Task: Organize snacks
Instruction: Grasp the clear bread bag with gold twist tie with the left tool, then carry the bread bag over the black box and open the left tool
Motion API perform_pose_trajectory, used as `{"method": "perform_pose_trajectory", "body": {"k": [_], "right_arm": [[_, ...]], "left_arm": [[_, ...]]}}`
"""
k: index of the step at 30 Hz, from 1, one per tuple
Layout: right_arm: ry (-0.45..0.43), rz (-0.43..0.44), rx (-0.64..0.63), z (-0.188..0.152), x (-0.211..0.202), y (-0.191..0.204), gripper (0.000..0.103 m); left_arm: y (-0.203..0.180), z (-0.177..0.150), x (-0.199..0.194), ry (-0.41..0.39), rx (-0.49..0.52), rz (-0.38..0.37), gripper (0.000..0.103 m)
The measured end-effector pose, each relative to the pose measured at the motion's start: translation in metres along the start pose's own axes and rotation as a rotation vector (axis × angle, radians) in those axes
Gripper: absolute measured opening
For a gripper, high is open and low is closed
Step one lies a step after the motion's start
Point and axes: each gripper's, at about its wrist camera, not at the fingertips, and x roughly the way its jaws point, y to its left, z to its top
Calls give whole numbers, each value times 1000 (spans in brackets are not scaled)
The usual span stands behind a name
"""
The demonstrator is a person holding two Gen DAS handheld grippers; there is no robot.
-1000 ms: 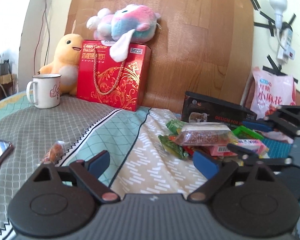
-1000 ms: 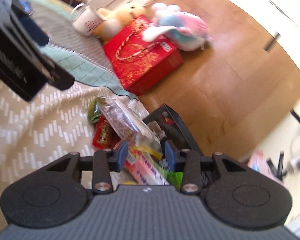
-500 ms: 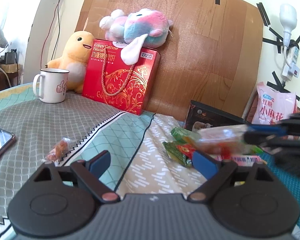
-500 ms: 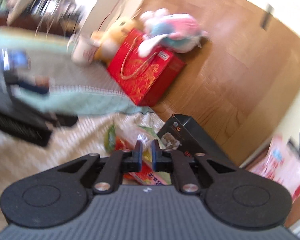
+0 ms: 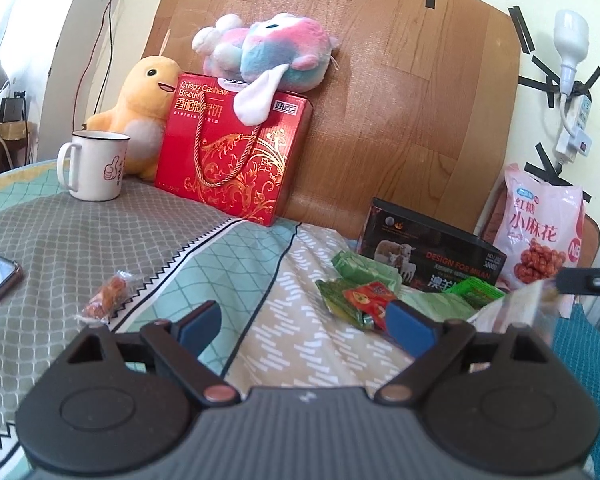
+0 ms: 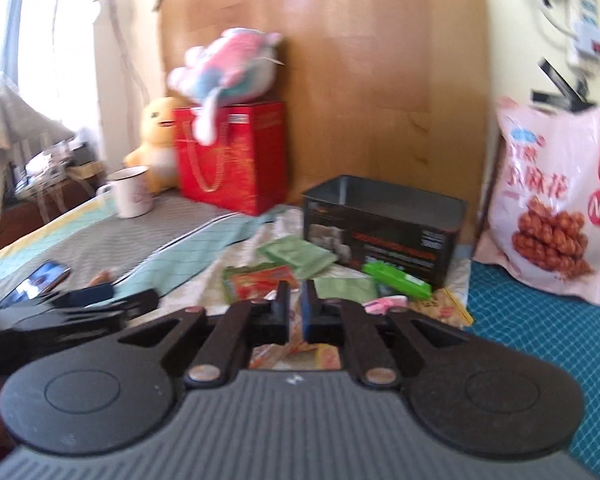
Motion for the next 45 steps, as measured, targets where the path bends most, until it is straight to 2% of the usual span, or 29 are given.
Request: {"method": "perform_pose_trajectory", "body": {"k": [2,4,7,11,13,15,18,21,23,26,28,30,34,35,36,37,39,42,45], "right_arm": [[0,-18,39,-3,11,-9,28],[1,5,79,-6,18,-19,42],[9,-13,87,-7,38,-17,42],[65,84,187,-8,55,-17,42],[76,143,164,-9,53,-5,42],[67,163,115,-11,46,7,42],[74,217,137,-13,37,7,42],[51,151,134,-19,30,1,43],[50,103,163,-25,29,-8,43],[82,109,173,-38,22,-13,48],[115,136,129,-48,17,-6,55],[144,159,55,-59,12,9,58],[206,194,-95,-77,23,39,58],[210,190,-129,-80,28,46,58],[209,183,-154,-81,33,51,58],[197,181,-165,-81,37,55,58],[187,201,-167,-80,44,57,54],[162,180,-171,-77,44,57,44],[95,165,-161,-70,32,53,41]], "left_arm": [[1,0,0,7,0,-5,92],[2,0,1,14,-2,-10,92],[1,0,3,19,7,-1,92],[5,0,-1,4,-10,1,93],[12,1,-3,-4,-52,0,93],[21,3,0,12,-105,-5,93],[34,4,7,48,-182,-14,93],[40,4,9,67,-219,-16,93],[39,4,9,71,-214,-20,93],[34,4,11,122,-180,-64,93],[31,6,11,158,-146,-118,92],[25,8,9,195,-102,-177,92],[11,10,12,298,-31,-266,84],[5,8,15,332,-6,-273,77],[0,5,19,368,19,-280,64],[-6,1,24,405,42,-289,60],[-13,-4,26,420,51,-329,59],[-23,1,26,424,55,-317,57],[-27,18,24,404,31,-335,57]]}}
